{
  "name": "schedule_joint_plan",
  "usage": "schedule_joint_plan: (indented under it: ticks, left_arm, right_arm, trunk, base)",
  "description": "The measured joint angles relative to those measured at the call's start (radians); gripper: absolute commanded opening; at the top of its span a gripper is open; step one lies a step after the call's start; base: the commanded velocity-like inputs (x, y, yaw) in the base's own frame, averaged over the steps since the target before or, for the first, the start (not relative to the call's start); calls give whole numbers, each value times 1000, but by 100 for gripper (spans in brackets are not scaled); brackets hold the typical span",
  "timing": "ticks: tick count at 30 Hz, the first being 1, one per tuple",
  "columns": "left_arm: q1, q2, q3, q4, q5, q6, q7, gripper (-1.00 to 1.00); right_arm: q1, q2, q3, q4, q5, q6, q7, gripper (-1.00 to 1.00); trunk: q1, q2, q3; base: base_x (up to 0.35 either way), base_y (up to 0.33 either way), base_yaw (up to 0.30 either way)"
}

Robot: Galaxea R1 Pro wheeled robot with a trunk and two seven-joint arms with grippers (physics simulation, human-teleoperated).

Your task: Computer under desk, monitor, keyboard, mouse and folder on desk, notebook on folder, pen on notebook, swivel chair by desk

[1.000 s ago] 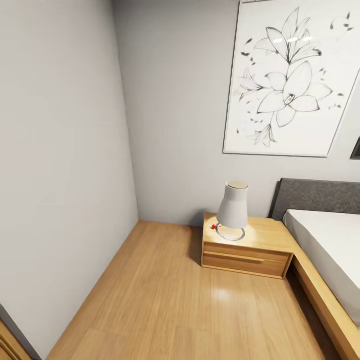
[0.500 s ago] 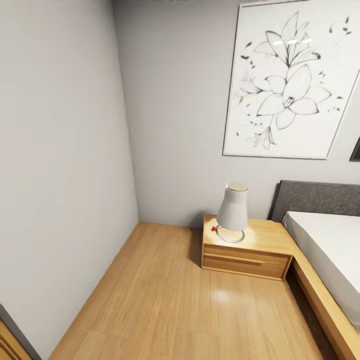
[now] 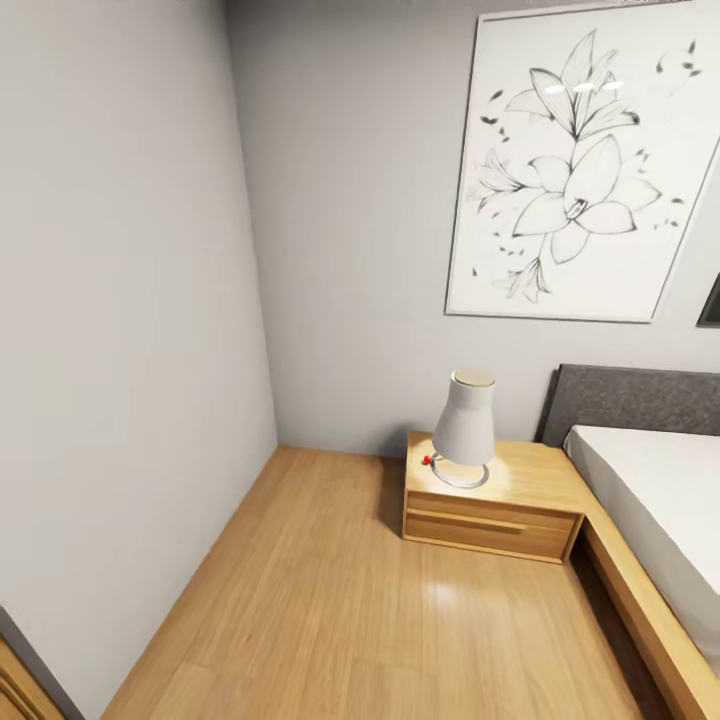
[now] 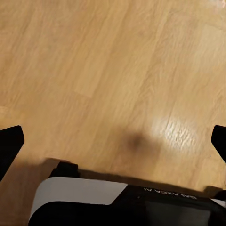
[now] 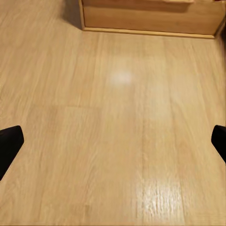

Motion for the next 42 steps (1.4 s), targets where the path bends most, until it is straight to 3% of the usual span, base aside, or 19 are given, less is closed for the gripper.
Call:
schedule_joint_plan:
  ticks: [6, 18, 42]
  left_arm:
    - [0, 28, 59, 41, 57, -162, -6, 100]
    - [0, 33, 58, 120, 41, -366, -6, 100]
    - [0, 33, 56, 143, 40, -377, -6, 100]
  right_arm:
    - [-1, 6, 6, 79, 2, -104, -1, 100]
    - [-1, 8, 6, 105, 5, -122, 0, 100]
    - [-1, 9, 6, 107, 1, -115, -1, 100]
  trunk:
    - [-16, 28, 13]
    - [-15, 28, 13]
    - [-15, 28, 6]
  base:
    - [0, 0, 0]
    - [0, 0, -93]
    - [-56, 0, -274]
